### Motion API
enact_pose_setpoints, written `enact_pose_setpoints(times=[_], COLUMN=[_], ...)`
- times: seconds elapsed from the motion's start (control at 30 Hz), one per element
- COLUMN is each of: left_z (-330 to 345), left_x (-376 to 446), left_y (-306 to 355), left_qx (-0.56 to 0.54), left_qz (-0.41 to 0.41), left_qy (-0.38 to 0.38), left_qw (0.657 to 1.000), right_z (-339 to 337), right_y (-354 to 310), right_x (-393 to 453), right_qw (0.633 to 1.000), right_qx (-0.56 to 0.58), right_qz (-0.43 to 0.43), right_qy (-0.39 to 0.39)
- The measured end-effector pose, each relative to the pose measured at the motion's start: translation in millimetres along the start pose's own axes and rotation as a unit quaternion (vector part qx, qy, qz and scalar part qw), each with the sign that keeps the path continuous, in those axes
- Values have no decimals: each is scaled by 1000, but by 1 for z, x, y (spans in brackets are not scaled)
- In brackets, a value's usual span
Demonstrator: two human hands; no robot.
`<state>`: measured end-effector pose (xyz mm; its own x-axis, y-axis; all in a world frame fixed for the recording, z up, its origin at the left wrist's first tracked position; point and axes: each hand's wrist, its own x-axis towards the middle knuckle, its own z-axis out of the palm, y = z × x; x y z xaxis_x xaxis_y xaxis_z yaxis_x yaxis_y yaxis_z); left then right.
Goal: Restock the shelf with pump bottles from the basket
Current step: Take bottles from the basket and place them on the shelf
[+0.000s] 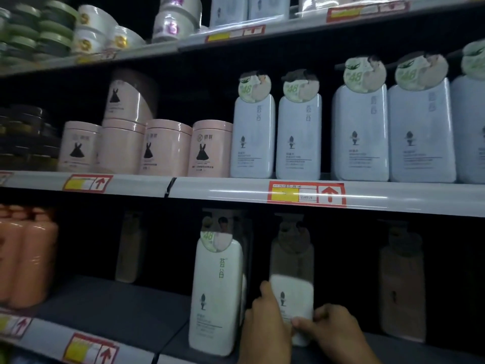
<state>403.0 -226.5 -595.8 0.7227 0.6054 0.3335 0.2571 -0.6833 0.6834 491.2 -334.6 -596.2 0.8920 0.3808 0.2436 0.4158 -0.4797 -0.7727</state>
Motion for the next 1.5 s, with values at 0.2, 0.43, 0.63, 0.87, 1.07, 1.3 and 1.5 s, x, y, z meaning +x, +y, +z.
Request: enact_pose_setpoints(times=[0.2,0.43,0.63,0.87,1.07,1.3,1.5], left_z=[6,26,20,-9,3,114,172], left_x=[22,57,37,-32,-153,-339,-400], left_y=[5,-3,12,34,16,-101,-149], left_qx=[81,23,19,-96,-202,-159,-68], left_qz=[-25,-44,-7,114,205,161,179], left_qy=[24,49,52,84,72,-169,-399], left_qw=[996,998,998,985,955,959,897], right_z=[10,23,12,-51,-73,-40,-27], right_y=[-9,-18,-16,-18,35,219,331], right_x=[12,35,21,-58,-178,-324,-364], right_qw=[1000,996,998,994,966,975,876], right_qx=[-11,-79,11,-15,-10,-102,-302], right_qz=[-1,49,64,-91,-242,-193,-8], right_qy=[18,13,-13,51,90,-45,-377])
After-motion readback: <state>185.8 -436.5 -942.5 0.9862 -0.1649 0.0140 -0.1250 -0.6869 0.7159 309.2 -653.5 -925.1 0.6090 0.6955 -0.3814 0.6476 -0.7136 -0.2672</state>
